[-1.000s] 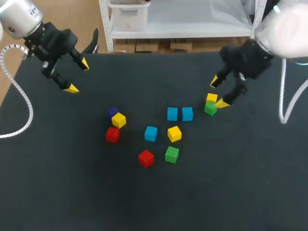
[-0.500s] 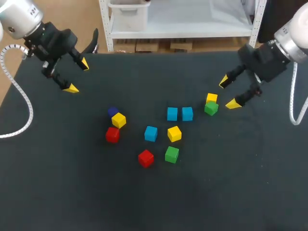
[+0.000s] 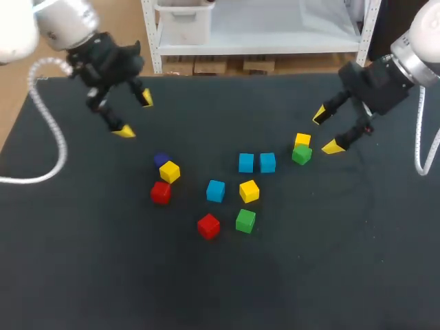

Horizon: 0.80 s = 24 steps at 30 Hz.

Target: Place the blue cubes, place green cubes on the blue cubes, place the yellow cubes on the green cubes, then place the red cubes on the yellow cubes, and place purple cube on the red cubes.

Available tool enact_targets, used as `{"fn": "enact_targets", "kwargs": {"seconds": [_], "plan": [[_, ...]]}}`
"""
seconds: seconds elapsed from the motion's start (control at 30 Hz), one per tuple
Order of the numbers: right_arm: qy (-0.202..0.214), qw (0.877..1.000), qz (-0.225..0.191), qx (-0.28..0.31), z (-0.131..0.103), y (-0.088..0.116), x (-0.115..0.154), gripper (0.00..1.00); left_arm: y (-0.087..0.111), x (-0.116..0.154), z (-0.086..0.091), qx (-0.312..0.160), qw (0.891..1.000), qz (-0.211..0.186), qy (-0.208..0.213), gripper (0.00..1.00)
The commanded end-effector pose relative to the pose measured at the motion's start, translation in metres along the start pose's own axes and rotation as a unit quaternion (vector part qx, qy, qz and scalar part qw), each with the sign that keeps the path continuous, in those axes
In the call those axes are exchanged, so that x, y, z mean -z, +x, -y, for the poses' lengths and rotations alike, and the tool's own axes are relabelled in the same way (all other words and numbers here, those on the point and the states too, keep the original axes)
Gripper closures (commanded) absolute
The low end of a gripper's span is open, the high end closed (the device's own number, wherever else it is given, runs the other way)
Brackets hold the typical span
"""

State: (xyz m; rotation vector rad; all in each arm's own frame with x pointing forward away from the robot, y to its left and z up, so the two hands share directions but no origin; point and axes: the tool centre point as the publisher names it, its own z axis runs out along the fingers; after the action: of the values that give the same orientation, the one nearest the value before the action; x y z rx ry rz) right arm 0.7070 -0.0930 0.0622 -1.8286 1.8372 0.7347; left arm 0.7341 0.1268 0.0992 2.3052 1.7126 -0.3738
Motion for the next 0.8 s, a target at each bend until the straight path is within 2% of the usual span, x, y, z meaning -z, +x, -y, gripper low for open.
{"fn": "enact_targets", "kwargs": {"seconds": [0.03, 0.17, 0.33, 0.53, 0.8], "plan": [[-0.001, 1.000, 0.001, 0.000, 0.001, 0.000, 0.000, 0.00, -0.032, -0.008, 0.001, 0.014, 0.999, -0.034, -0.002, 0.00], [-0.001, 1.000, 0.001, 0.000, 0.001, 0.000, 0.000, 0.00, -0.053, -0.022, 0.010, 0.032, 0.999, -0.040, -0.005, 0.00], [-0.001, 1.000, 0.001, 0.000, 0.001, 0.000, 0.000, 0.00, -0.069, -0.038, 0.019, 0.040, 0.998, -0.038, -0.009, 0.00], [-0.001, 1.000, 0.001, 0.000, 0.001, 0.000, 0.000, 0.00, -0.075, -0.054, 0.027, 0.038, 0.998, -0.041, -0.015, 0.00], [-0.001, 1.000, 0.001, 0.000, 0.001, 0.000, 0.000, 0.00, -0.086, -0.076, 0.036, 0.014, 0.999, -0.020, -0.022, 0.00]]}}
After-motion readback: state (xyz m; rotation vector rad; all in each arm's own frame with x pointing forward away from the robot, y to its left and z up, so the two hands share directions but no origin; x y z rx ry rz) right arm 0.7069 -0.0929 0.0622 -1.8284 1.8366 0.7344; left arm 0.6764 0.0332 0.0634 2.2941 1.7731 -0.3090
